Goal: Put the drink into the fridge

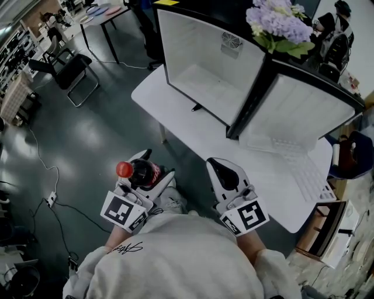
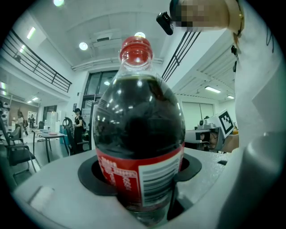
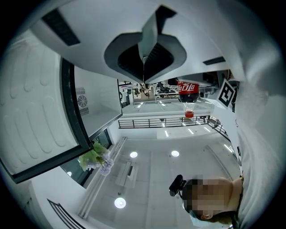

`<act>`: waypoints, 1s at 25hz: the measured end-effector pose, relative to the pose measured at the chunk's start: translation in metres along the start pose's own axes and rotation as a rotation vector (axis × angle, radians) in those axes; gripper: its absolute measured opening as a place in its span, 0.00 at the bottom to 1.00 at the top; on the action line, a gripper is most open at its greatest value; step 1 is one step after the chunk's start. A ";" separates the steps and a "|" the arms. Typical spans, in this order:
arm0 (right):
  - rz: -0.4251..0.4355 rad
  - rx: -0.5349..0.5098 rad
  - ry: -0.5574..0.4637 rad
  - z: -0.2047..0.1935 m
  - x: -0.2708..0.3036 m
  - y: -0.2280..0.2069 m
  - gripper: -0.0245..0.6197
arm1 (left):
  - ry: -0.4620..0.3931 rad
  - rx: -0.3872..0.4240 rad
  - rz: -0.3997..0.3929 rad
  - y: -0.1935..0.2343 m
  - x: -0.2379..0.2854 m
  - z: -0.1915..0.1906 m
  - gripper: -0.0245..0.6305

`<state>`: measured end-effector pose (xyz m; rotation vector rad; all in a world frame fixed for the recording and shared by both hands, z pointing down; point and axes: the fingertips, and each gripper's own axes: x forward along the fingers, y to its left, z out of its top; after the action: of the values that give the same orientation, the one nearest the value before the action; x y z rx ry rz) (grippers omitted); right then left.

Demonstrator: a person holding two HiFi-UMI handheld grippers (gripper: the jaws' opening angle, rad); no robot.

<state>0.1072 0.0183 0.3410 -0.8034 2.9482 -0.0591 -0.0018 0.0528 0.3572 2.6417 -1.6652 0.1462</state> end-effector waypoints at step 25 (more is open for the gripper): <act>-0.057 0.007 0.022 -0.006 0.084 -0.052 0.06 | 0.009 -0.013 -0.047 0.086 0.063 -0.001 0.53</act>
<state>0.0603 -0.0689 0.3442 -0.8920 2.9429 -0.0829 -0.0523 -0.0412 0.3605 2.6640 -1.5948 0.1458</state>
